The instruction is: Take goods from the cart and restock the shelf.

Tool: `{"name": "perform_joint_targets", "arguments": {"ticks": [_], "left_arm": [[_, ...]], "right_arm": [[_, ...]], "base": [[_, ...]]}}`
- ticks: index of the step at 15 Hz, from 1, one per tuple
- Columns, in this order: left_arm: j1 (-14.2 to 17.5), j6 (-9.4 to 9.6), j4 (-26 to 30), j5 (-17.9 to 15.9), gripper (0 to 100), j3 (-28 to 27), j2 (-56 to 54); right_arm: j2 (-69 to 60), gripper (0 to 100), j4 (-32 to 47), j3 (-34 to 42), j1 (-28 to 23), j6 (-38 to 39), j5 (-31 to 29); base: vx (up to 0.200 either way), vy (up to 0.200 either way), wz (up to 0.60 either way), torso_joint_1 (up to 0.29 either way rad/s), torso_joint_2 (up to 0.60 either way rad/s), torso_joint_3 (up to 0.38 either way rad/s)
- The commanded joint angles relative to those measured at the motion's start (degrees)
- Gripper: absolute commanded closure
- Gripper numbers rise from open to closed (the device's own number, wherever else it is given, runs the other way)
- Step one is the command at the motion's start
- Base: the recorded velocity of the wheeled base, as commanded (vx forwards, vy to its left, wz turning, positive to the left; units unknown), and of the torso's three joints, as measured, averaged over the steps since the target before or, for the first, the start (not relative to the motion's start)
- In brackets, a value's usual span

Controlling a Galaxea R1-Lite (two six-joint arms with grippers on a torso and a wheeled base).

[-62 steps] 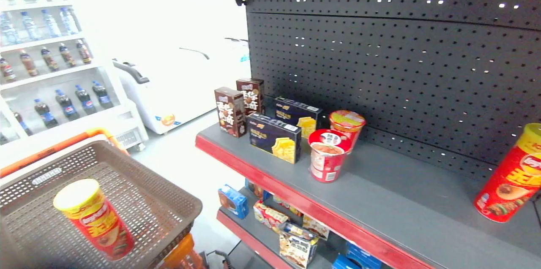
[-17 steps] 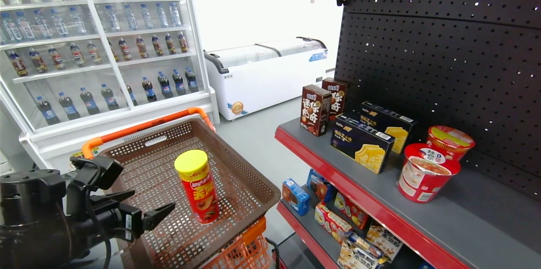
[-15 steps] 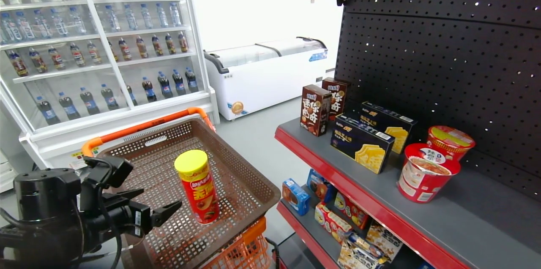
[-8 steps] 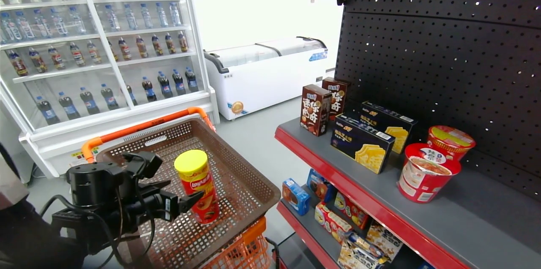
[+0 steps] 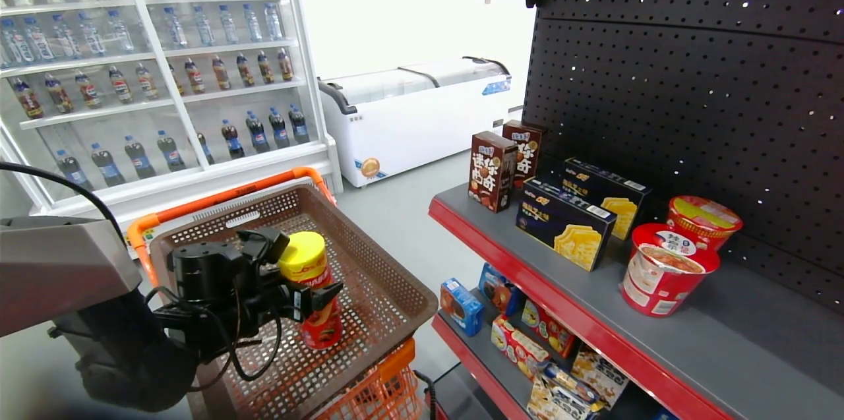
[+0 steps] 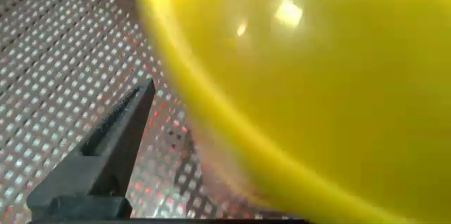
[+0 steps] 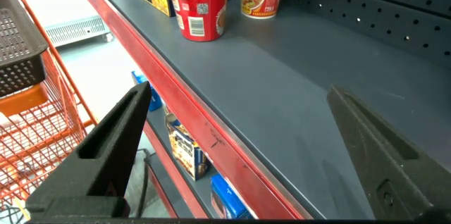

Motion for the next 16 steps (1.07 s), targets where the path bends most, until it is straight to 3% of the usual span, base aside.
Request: {"name": "perform_joint_targets", "arguments": {"ticks": [1, 5, 6, 10, 12, 14, 16], "left_arm": [[-1.30, -0.05, -0.30, 0.08, 0, -1.71, 2.65], [-3.76, 0.48, -0.39, -0.10, 0, -2.85, 4.14], [-3.93, 0.48, -0.39, -0.10, 100, -2.94, 4.14], [-5.69, 0.48, -0.12, 3.59, 100, -3.47, 2.47], [-6.83, -0.31, 1.90, 9.57, 100, -3.73, -5.61], [-6.31, -2.07, 4.80, 10.80, 100, -3.91, -12.12], [-5.87, -2.25, 11.21, 10.80, 100, -3.12, -20.56]], "right_arm": [[0.04, 0, -0.01, 0.00, 0.01, -0.01, 0.03], [0.04, 0, -0.01, 0.00, 0.01, -0.01, 0.03], [0.04, 0, -0.01, 0.00, 0.01, -0.01, 0.03], [0.04, 0, -0.01, 0.00, 0.01, -0.01, 0.03], [0.04, 0, -0.01, 0.00, 0.01, -0.01, 0.03], [0.04, 0, -0.01, 0.00, 0.01, -0.01, 0.03], [0.04, 0, -0.01, 0.00, 0.01, -0.01, 0.03]], "base": [[0.000, 0.000, 0.00, 0.000, 0.00, 0.000], [0.000, 0.000, 0.00, 0.000, 0.00, 0.000], [0.000, 0.000, 0.00, 0.000, 0.00, 0.000], [0.000, 0.000, 0.00, 0.000, 0.00, 0.000], [0.000, 0.000, 0.00, 0.000, 0.00, 0.000], [0.000, 0.000, 0.00, 0.000, 0.00, 0.000], [0.000, 0.000, 0.00, 0.000, 0.00, 0.000]]}}
